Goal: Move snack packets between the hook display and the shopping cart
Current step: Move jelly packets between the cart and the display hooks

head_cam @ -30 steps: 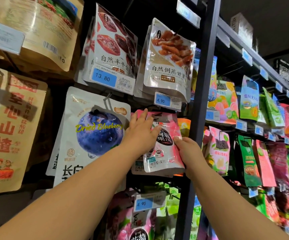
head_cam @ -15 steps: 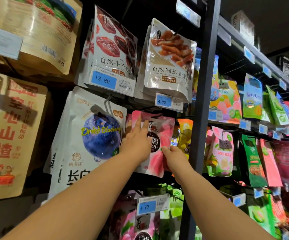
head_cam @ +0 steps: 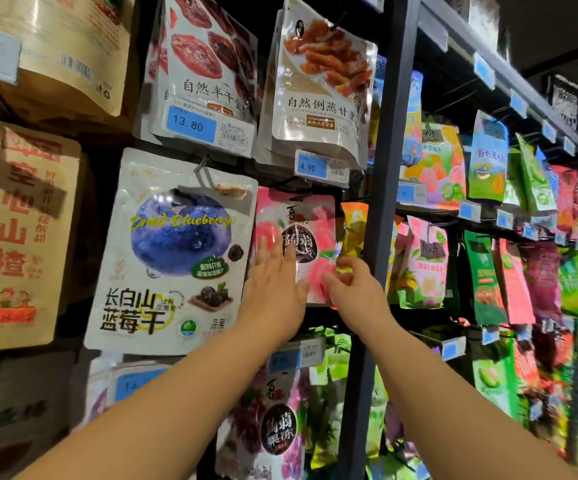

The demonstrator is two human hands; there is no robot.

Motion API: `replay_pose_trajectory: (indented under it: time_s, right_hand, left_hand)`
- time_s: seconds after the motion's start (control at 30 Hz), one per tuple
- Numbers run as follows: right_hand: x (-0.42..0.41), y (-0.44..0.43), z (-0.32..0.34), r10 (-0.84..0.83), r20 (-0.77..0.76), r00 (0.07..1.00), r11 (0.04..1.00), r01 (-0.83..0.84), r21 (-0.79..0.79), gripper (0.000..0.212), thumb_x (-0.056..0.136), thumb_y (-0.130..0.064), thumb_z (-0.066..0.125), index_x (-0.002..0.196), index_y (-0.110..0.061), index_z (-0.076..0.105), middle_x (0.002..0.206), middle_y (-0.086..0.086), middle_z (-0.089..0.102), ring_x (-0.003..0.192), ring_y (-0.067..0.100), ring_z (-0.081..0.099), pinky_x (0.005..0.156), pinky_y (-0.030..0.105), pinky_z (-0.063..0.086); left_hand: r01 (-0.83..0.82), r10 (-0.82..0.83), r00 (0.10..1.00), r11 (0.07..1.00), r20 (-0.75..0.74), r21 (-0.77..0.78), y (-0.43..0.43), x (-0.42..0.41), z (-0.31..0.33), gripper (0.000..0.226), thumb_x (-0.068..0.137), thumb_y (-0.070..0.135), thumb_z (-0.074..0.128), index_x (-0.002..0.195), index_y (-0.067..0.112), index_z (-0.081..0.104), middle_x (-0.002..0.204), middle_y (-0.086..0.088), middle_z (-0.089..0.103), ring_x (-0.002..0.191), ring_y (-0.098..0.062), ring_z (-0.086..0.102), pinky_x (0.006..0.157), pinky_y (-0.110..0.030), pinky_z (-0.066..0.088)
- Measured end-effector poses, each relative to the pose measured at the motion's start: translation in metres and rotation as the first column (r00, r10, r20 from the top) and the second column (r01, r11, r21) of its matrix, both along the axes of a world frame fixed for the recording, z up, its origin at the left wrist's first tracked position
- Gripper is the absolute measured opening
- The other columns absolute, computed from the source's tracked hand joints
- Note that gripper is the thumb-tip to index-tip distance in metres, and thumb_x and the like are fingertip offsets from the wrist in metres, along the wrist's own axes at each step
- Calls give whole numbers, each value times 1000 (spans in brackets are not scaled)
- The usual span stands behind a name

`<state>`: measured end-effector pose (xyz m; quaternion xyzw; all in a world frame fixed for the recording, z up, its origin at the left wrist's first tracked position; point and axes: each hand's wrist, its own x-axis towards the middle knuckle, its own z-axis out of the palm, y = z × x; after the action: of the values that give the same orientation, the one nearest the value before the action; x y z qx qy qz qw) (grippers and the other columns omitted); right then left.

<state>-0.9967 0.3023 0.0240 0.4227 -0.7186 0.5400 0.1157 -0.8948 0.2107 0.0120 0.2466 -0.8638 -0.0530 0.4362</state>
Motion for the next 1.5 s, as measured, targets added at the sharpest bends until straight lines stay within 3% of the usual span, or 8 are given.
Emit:
replay_pose_trajectory:
  time_s: [0.27,0.4,0.53,0.67,0.8,1.07,1.27,1.5]
  right_hand:
    - [7,62,-86,151,49,987,985,-146,-95,17,98,-21,55,114,-25,56,107,-14,61,98,-8,56,85,7,41]
    - [-5,100,-169,90,213,973,996,-91,-5,11,99,-21,54,103,-31,56,100,-16,61,95,3,59,86,22,47]
    - [-17,142,-247,-85,296,951,983,31,182,10,99,-22,52,108,-24,57,94,-11,60,84,1,56,74,16,42]
    - [-22,197,-318,-233,412,881,923,67,378,22,101,-23,50,118,-11,59,102,-1,59,100,20,59,86,33,47]
    - [-15,267,-395,-421,453,786,801,87,592,29,102,-28,47,108,-3,60,103,16,63,93,27,59,73,33,40]
    - [13,388,-495,-609,492,622,651,38,758,28,100,-30,51,74,-27,42,71,-13,43,77,14,47,70,30,38]
    - [30,423,-518,-706,522,480,574,-45,818,32,102,-37,43,123,-15,52,117,4,61,98,15,55,84,27,42]
    - [38,449,-535,-753,564,339,575,-76,814,42,102,-37,45,135,-11,46,132,13,56,100,17,53,91,31,45]
  left_hand:
    - [282,-282,959,959,-2,-13,59,6,-101,57,102,34,29,153,22,7,153,18,-14,138,-1,-28,115,-21,-10]
    - [354,-379,914,919,142,173,93,-9,-178,57,103,35,29,153,26,3,147,24,-17,136,3,-26,116,-21,-9]
    - [380,-479,834,858,272,346,129,-22,-248,55,103,35,30,153,24,9,152,21,-3,140,2,-16,111,-17,-7]
    - [330,-559,693,807,455,489,172,-27,-322,57,103,35,33,153,21,11,160,7,7,147,-9,6,115,-21,2]
    - [303,-682,533,707,502,639,217,-14,-395,48,100,37,41,144,19,34,147,-2,38,133,-20,37,109,-32,32]
    - [157,-726,265,682,635,715,263,-2,-475,40,95,47,44,126,22,52,131,-6,54,120,-26,50,97,-34,43]
    - [230,-684,270,729,678,644,264,-1,-485,36,91,55,38,107,27,54,109,8,63,104,-19,57,86,-37,49]
    - [215,-668,213,744,714,632,268,-6,-479,32,95,52,38,111,31,56,108,10,64,93,-15,60,81,-34,51]
